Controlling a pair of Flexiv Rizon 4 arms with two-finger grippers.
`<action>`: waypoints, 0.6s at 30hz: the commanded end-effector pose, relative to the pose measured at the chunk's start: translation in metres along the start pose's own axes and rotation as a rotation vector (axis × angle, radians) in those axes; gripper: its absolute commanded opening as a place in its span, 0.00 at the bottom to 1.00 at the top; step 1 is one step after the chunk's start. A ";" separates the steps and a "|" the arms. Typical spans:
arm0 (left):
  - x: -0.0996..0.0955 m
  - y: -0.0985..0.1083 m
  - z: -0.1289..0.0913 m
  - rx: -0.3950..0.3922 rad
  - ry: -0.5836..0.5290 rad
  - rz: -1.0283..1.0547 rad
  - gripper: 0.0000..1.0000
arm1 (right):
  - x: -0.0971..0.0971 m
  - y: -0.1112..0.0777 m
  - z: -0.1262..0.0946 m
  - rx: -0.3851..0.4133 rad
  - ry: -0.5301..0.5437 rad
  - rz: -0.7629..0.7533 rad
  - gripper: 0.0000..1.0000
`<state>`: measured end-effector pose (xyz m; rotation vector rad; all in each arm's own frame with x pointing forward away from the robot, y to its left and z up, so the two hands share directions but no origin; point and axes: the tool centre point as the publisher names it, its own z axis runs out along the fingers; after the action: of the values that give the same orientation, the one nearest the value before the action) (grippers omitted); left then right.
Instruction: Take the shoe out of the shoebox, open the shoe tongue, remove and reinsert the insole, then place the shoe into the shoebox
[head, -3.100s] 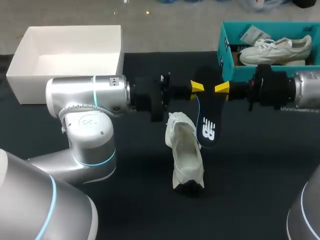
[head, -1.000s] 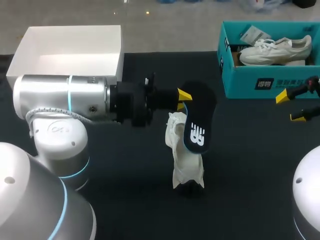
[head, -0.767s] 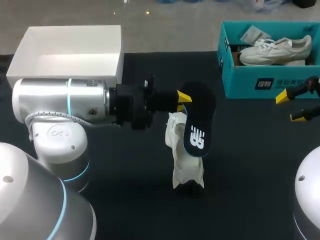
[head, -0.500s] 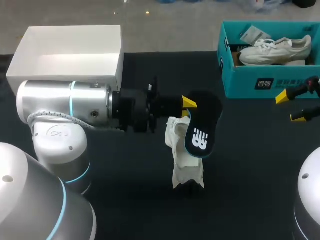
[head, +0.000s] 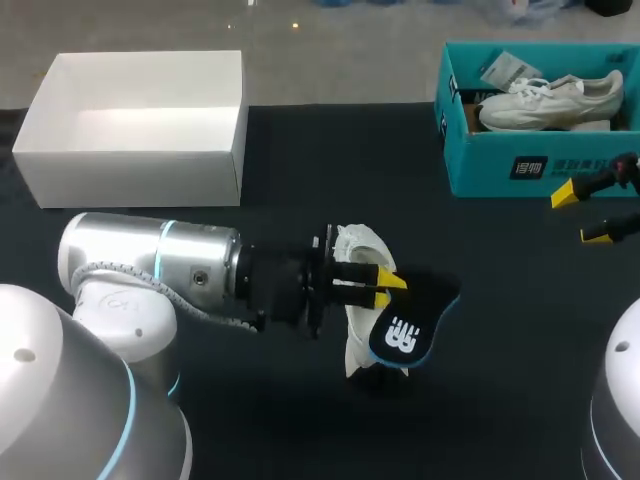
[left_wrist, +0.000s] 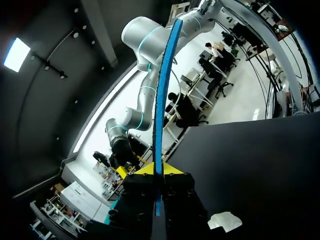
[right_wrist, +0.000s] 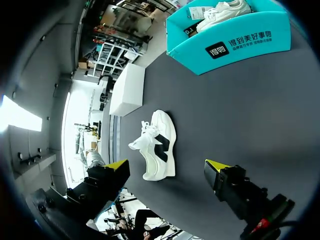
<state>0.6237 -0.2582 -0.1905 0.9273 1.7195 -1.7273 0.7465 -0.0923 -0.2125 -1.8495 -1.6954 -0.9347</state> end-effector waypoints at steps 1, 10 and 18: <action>0.030 -0.009 -0.004 -0.024 -0.023 -0.019 0.00 | 0.000 -0.002 0.000 -0.002 -0.003 0.001 1.00; 0.051 -0.008 -0.026 -0.074 0.005 -0.063 0.00 | 0.000 -0.002 0.000 -0.002 -0.003 0.001 1.00; 0.062 0.014 -0.053 -0.133 0.030 -0.067 0.00 | 0.000 -0.002 0.000 -0.002 -0.003 0.001 1.00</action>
<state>0.6036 -0.2166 -0.2472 0.8391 1.8656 -1.6395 0.7467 -0.0925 -0.2125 -1.8499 -1.6963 -0.9342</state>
